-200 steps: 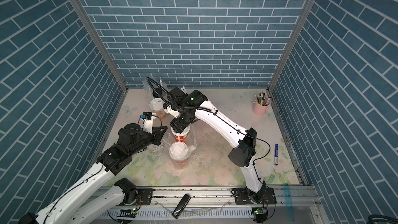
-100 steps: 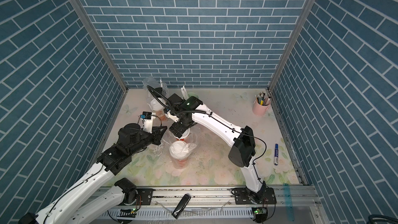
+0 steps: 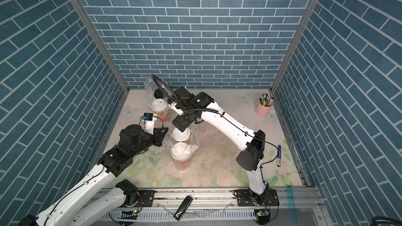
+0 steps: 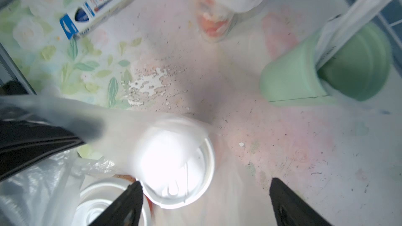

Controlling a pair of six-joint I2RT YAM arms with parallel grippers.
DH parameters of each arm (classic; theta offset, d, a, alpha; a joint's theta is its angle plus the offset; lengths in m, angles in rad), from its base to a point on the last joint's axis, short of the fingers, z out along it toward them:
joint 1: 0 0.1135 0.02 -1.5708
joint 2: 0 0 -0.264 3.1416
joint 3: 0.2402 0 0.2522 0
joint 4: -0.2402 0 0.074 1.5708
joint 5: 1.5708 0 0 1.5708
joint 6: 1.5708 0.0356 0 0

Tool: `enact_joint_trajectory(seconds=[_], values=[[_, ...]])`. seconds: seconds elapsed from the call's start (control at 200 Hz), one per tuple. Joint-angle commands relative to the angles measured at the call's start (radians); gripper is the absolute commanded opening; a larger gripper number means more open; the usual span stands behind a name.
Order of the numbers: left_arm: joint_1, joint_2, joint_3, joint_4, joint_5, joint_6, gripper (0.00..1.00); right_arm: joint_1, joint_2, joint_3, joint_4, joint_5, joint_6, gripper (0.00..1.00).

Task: Pack milk tea into plastic carrier bags
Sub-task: Place the milk tea cup in the plastic carrier bag, then pick up the straw from the container.

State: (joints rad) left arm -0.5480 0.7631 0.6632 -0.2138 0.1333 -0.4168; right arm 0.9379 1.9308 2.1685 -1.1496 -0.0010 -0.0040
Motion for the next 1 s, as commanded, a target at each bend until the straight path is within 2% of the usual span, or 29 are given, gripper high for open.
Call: enact_joint_trajectory(seconds=[0.0, 0.15, 0.585, 0.615, 0.995], values=[[0.004, -0.015, -0.011, -0.029, -0.019, 0.005, 0.0, -0.101, -0.089, -0.016, 0.108, -0.01, 0.005, 0.89], [0.004, -0.018, -0.011, -0.052, -0.036, 0.003, 0.0, -0.178, -0.094, -0.092, 0.208, -0.016, 0.009, 0.82], [0.005, -0.015, -0.017, -0.064, -0.067, -0.021, 0.0, -0.308, 0.063, -0.101, 0.33, -0.082, 0.054, 0.63], [0.004, -0.015, -0.017, -0.062, -0.07, -0.023, 0.0, -0.318, 0.068, -0.101, 0.343, -0.115, 0.06, 0.62], [0.004, -0.01, -0.014, -0.07, -0.084, -0.018, 0.0, -0.339, 0.131, -0.062, 0.369, -0.26, 0.105, 0.53]])
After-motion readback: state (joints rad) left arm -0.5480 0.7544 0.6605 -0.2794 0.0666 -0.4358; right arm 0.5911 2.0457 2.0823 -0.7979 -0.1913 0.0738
